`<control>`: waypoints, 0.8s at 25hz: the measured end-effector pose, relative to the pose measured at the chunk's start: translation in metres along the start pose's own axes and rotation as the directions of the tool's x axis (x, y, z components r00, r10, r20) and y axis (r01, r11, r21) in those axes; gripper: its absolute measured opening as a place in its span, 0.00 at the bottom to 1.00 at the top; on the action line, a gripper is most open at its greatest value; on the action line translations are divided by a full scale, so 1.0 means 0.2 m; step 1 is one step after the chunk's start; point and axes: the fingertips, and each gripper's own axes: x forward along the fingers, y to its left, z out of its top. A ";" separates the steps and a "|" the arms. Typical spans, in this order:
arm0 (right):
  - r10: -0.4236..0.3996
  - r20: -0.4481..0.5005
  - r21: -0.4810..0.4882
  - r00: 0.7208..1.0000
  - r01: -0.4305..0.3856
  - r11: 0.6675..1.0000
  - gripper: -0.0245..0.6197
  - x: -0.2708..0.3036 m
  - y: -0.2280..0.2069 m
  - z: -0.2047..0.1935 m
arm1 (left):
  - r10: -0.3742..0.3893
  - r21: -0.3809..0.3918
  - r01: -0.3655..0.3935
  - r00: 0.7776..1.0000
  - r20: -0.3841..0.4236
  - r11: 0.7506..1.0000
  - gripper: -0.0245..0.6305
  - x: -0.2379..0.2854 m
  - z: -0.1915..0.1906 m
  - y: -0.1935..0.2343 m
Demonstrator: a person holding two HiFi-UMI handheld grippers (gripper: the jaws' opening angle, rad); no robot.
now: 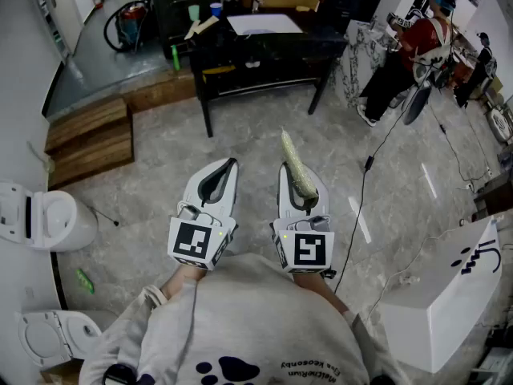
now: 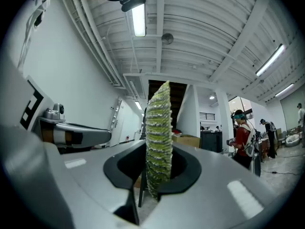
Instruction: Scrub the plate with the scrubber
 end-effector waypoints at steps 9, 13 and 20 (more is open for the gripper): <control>0.010 0.000 0.030 1.000 -0.010 1.000 0.14 -0.07 -0.08 -0.04 | 0.001 0.004 -0.001 1.000 0.003 1.000 0.04 0.03 -0.01 -0.11; 0.025 0.021 0.072 0.999 -0.027 0.997 0.14 -0.05 -0.10 -0.04 | 0.011 0.009 -0.011 1.000 -0.009 1.000 0.04 0.05 -0.02 -0.11; 0.030 -0.010 0.100 0.999 -0.029 0.995 0.14 0.05 -0.12 -0.14 | 0.033 -0.007 -0.033 0.999 -0.032 0.999 0.04 0.12 -0.10 -0.01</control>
